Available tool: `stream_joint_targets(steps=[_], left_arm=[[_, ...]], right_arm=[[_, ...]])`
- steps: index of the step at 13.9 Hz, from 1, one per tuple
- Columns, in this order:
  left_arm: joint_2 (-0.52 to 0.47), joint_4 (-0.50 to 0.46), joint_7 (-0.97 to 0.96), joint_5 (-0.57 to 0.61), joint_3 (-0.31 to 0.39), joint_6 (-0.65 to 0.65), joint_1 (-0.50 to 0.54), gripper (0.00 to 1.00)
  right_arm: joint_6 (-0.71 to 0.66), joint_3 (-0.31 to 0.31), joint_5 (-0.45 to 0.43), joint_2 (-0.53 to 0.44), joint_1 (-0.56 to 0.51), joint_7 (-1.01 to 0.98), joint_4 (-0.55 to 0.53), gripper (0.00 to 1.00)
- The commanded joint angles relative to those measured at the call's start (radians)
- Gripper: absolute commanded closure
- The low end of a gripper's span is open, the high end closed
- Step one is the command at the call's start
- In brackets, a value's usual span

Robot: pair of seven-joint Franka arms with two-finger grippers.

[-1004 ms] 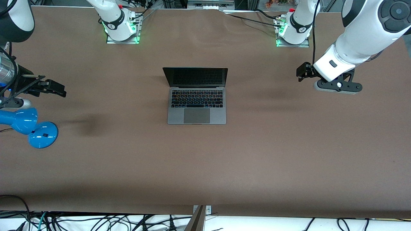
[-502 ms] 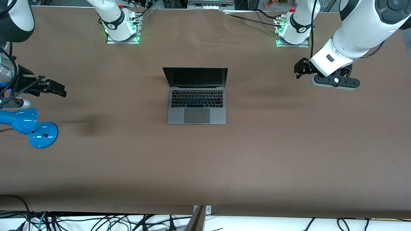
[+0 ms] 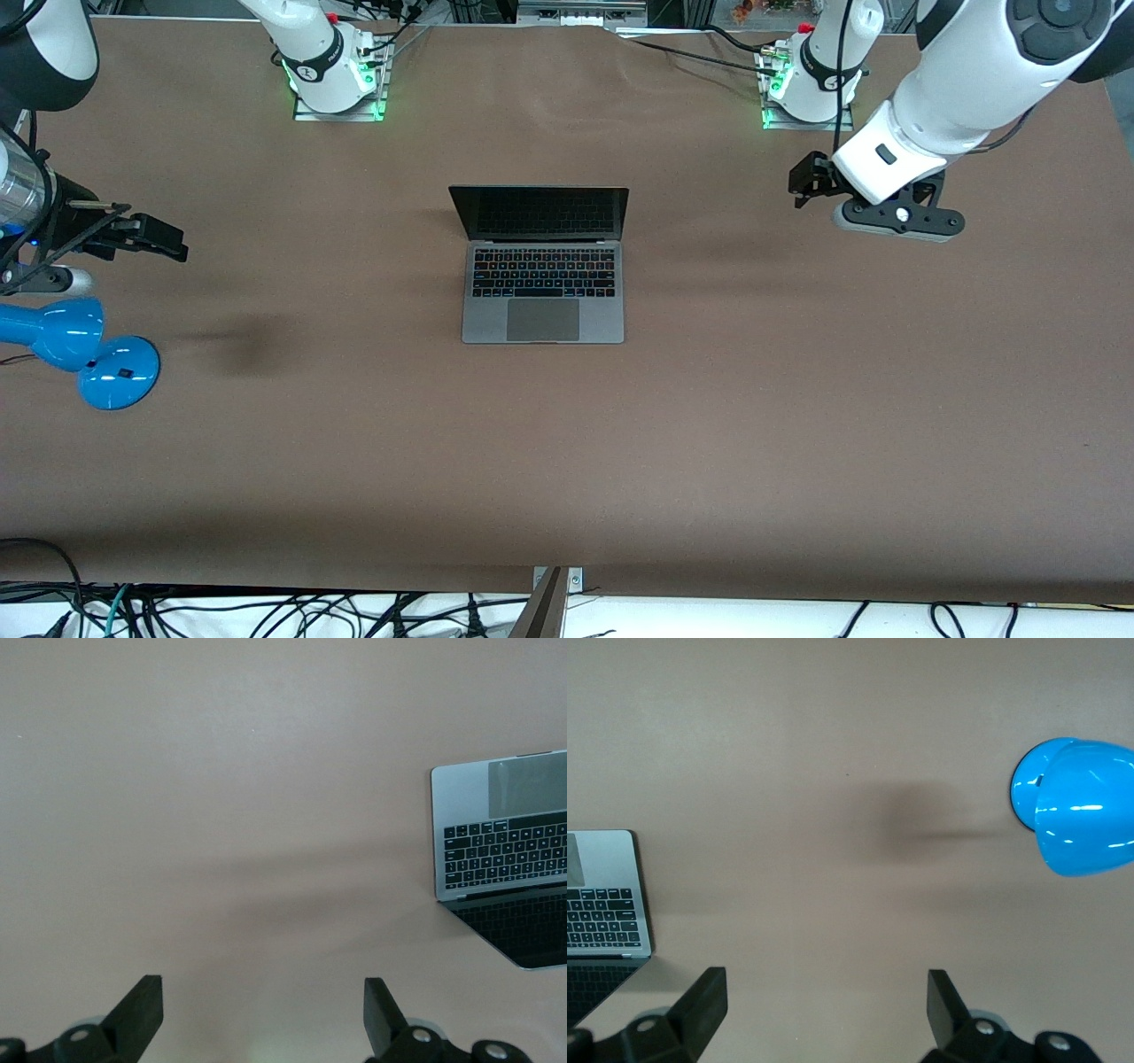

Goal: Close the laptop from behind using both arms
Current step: 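Move the right gripper and the left gripper toward the laptop screen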

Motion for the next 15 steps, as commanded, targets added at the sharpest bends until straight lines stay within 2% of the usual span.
stream_joint_targets(steps=[1,8,12,15], left_arm=[[-0.005,-0.001,-0.062,-0.026,-0.029,-0.013,-0.003,0.0],[0.023,-0.024,-0.226,-0.057,-0.141,-0.008,-0.003,0.0],[0.049,-0.029,-0.31,-0.057,-0.176,-0.007,-0.003,0.0],[0.067,-0.029,-0.388,-0.057,-0.223,-0.002,-0.004,0.0]], right_arm=[[-0.008,0.006,0.018,-0.026,0.0,0.003,-0.028,0.0],[0.003,0.006,0.135,-0.049,0.003,0.004,-0.12,0.0],[0.026,0.006,0.32,-0.048,0.028,-0.001,-0.207,0.0],[0.078,0.007,0.379,-0.045,0.067,0.001,-0.255,0.0]])
